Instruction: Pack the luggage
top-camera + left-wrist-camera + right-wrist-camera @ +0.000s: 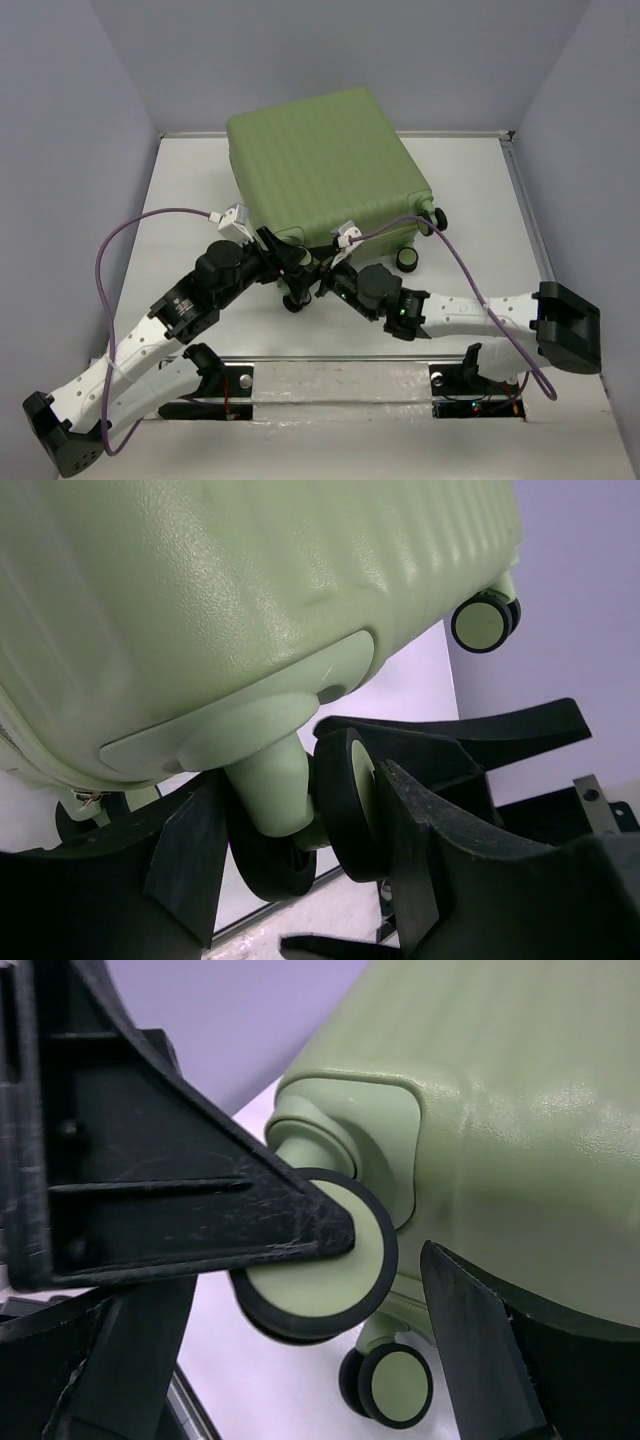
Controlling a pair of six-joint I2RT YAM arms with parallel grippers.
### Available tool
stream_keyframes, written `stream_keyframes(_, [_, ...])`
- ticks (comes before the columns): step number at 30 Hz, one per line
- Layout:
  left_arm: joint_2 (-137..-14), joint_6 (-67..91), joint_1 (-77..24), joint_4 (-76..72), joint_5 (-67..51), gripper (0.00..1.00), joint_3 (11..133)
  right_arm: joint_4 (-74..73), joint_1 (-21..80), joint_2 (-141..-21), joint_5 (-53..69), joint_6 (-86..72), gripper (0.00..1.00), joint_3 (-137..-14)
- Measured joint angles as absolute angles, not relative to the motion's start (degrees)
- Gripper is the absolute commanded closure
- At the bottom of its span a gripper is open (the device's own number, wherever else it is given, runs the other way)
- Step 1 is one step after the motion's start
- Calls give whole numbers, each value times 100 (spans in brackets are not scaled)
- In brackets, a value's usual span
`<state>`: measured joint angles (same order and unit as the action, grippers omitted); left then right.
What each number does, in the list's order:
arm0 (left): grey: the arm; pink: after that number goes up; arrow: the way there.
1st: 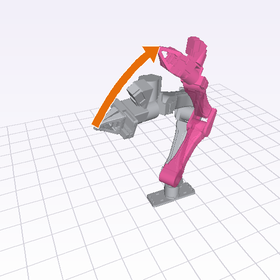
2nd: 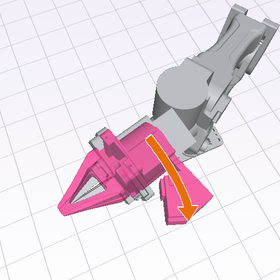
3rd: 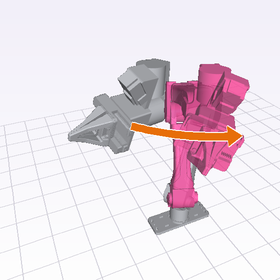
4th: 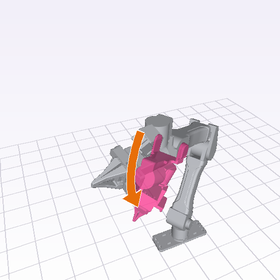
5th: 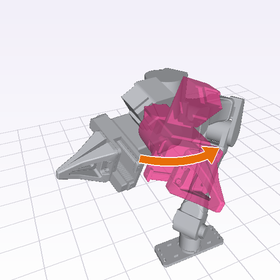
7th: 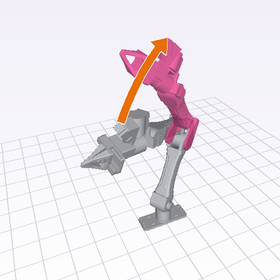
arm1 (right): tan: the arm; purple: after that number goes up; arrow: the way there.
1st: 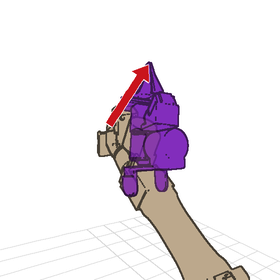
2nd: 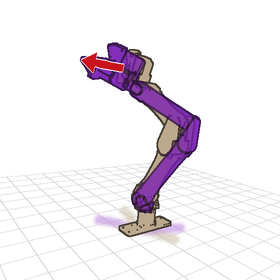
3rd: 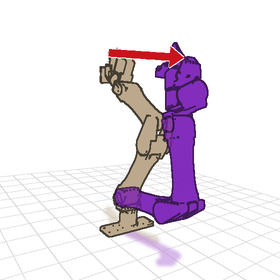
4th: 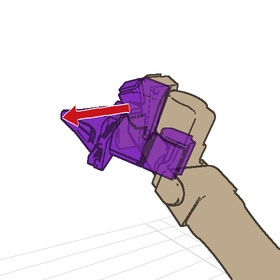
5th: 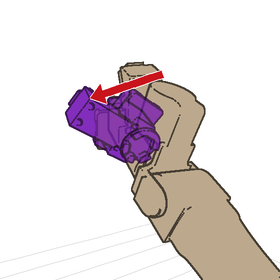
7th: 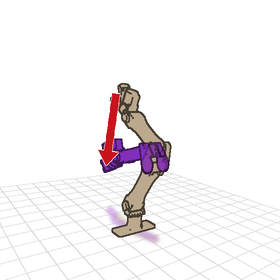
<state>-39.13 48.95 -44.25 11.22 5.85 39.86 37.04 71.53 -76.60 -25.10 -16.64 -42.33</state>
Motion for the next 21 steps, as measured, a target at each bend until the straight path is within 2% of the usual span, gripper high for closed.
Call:
stream_keyframes(2, [-3911,4901,-4425,1096,580,47,3975,3686,7041,-7813,-2397,-1649,11,-4294])
stream_keyframes(3, [-3907,4904,-4425,1092,578,45,3970,3684,7000,-7883,-2353,-1645,20,-4322])
stream_keyframes(5, [-3887,4899,-4425,1066,602,41,3940,3693,6930,-8075,-2237,-1660,21,-4397])
stream_keyframes(7, [-3833,4899,-4416,1011,633,34,3879,3817,6914,-8217,-2156,-1699,35,-4431])
stream_keyframes(10, [-3743,4921,-4414,921,672,24,3780,4075,6906,-8346,-2051,-1708,40,-4431])
stream_keyframes(11, [-3719,4917,-4412,915,685,24,3756,4154,6906,-8385,-2032,-1695,41,-4431])
stream_keyframes(13, [-3629,4899,-4401,875,716,14,3706,4370,6906,-8503,-1990,-1686,65,-4431])
stream_keyframes(15, [-3581,4910,-4394,869,714,10,3699,4606,6904,-8617,-1962,-1684,82,-4412])
stream_keyframes(16, [-3568,4895,-4390,862,709,8,3699,4775,6904,-8676,-1955,-1695,83,-4372])
stream_keyframes(18, [-3540,4860,-4392,882,705,8,3699,4971,6901,-8707,-1953,-1739,91,-4285])
stream_keyframes(21, [-3457,4751,-4460,985,819,21,3715,5068,6899,-8694,-1959,-1774,93,-4211])
